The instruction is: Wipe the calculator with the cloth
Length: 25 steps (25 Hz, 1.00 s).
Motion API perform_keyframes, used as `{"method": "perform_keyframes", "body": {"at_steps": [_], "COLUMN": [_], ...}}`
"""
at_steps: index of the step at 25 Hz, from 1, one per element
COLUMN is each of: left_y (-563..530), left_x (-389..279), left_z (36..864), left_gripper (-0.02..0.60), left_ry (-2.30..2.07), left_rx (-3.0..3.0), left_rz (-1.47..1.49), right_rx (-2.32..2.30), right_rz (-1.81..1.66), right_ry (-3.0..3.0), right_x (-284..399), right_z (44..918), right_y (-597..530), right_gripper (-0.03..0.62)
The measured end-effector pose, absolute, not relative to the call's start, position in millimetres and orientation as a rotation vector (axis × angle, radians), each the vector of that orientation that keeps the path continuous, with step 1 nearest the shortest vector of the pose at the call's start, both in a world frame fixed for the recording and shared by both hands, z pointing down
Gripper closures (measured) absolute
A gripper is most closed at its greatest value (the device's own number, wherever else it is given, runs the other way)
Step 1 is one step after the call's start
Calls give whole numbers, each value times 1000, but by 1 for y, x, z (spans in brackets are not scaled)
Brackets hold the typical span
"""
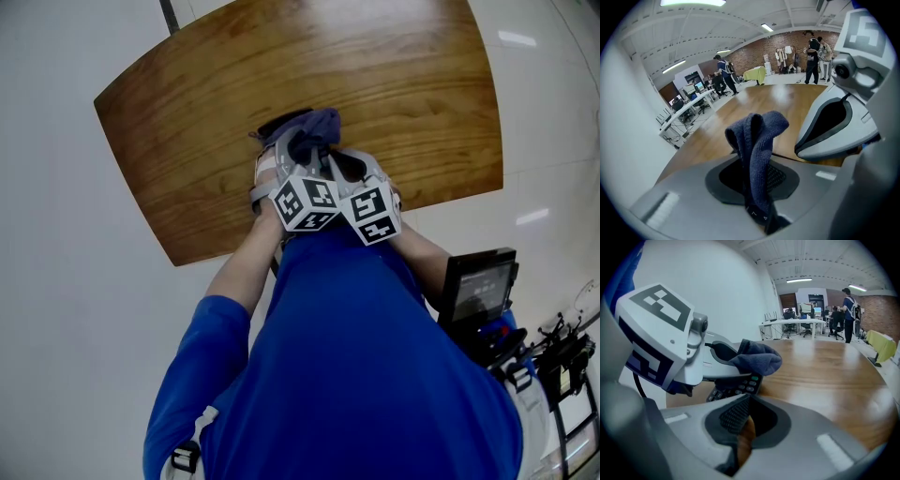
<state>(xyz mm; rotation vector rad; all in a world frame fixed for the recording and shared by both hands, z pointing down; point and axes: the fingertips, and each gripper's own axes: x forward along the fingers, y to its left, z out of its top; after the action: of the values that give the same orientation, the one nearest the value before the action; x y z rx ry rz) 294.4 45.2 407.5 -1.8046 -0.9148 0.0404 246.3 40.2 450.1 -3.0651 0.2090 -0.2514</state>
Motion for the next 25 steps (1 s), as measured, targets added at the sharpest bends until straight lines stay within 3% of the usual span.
{"method": "perform_keyframes", "body": {"at_steps": [25], "left_y": [-22], "left_x": [323], "left_z": [400], "left_gripper": [517], "left_ry": [-798], "left_rx": [-1924], "left_rz": [-21], "right_rx": [-3078], "right_rz": [-259], "right_ry": [219], "right_x": [249], "right_z": [450], "right_y": [42], "right_gripper": [591]}}
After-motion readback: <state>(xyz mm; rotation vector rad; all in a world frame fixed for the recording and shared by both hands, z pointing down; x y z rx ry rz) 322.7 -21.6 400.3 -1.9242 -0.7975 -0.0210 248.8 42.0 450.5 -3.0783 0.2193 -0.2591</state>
